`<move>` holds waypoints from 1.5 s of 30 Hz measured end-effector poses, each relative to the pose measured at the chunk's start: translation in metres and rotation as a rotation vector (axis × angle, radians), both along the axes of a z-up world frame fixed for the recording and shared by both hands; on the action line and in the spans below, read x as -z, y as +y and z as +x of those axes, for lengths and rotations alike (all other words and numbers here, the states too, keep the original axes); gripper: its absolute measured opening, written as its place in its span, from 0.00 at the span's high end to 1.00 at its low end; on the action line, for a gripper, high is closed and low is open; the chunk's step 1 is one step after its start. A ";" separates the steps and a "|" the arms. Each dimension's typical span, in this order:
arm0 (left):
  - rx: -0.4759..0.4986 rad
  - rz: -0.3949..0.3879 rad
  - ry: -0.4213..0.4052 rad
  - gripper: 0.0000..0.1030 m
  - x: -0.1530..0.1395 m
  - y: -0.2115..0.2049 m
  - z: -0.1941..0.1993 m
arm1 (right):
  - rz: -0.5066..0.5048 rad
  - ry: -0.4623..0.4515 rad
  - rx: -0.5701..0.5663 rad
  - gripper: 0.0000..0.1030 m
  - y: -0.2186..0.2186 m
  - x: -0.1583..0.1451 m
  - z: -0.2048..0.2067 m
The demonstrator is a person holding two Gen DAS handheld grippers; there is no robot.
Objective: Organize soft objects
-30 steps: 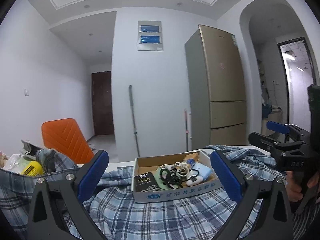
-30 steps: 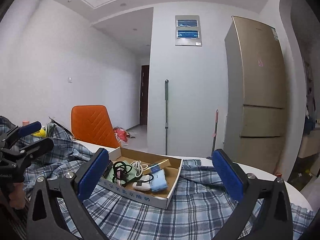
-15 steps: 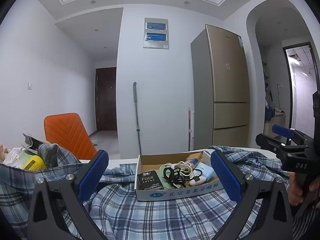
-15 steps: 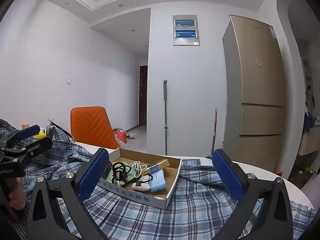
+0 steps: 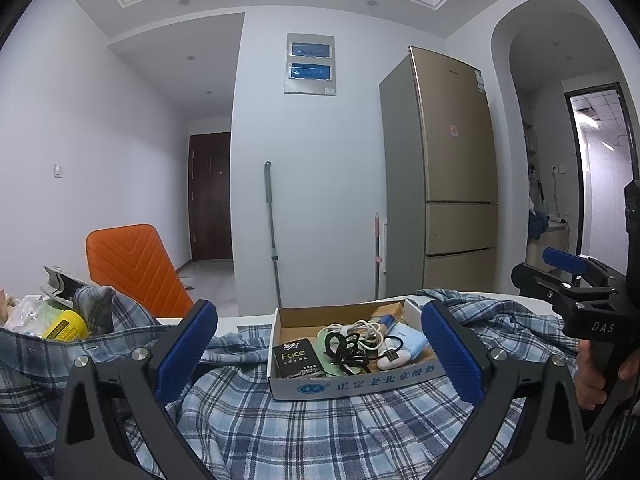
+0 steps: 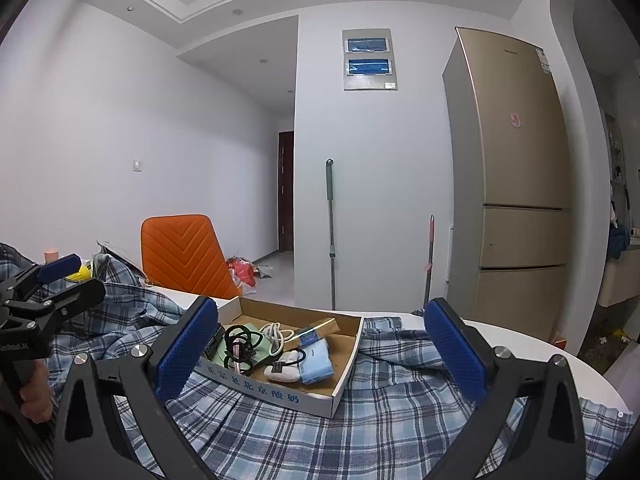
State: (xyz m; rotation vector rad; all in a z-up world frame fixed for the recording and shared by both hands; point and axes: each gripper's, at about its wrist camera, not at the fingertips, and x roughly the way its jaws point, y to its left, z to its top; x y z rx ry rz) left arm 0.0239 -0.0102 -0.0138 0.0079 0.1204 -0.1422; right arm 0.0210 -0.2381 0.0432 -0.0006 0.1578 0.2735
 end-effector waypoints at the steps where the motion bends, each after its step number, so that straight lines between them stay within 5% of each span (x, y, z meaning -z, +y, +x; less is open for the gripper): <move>1: 0.001 0.002 0.002 0.00 0.000 0.000 0.000 | -0.002 0.000 0.000 0.00 0.000 0.000 0.000; 45: -0.001 0.012 -0.007 0.00 0.002 -0.004 0.000 | -0.001 0.005 0.004 0.00 0.003 0.001 0.000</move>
